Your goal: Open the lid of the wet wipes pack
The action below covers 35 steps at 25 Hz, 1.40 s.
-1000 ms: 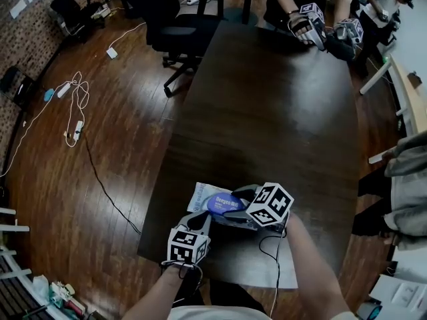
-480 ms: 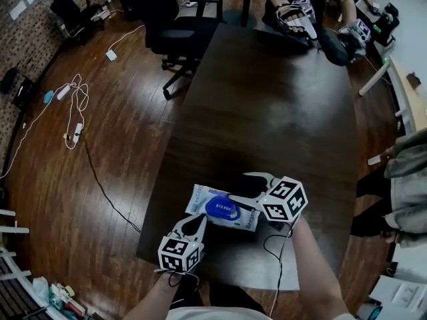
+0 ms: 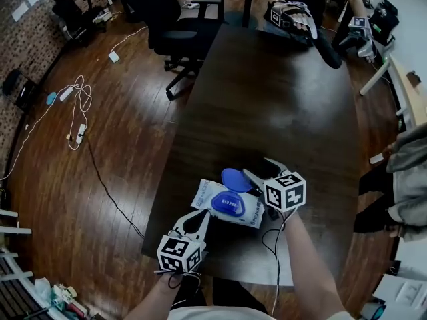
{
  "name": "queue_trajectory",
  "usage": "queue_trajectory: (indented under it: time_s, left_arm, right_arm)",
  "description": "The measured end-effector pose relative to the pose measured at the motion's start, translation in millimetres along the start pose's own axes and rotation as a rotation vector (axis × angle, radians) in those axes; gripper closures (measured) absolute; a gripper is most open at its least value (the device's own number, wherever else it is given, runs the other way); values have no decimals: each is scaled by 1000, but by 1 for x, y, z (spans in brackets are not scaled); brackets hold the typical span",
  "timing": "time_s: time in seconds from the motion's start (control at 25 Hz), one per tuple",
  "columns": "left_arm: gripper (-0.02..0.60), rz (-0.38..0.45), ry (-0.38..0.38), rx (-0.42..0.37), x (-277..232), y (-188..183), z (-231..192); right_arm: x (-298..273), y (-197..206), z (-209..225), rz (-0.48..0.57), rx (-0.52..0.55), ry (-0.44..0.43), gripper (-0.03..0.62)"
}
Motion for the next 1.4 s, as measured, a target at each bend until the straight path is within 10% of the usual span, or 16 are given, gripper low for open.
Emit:
queue_trajectory:
  time_s: [0.76,1.2,1.4]
  left_arm:
    - [581,212,124,-148,130,-88,24]
    - [581,337,290,-216,229,-106,50]
    - [580,354,314,-209,258,-95,47]
  right_arm:
    - [199,-26,-193,405,15,60,276]
    - [277,9,-323,546,60,179,586]
    - [287,20,-360,542,92,207,586]
Point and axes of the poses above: the fingertips, and each gripper's own axes: x backward along the fingers, z to its right, y out of its underside, the point moved 5 cm from there along x, backward along the fingers, and after that the axes turned 5 degrees about -y, right-handed, at the moved point
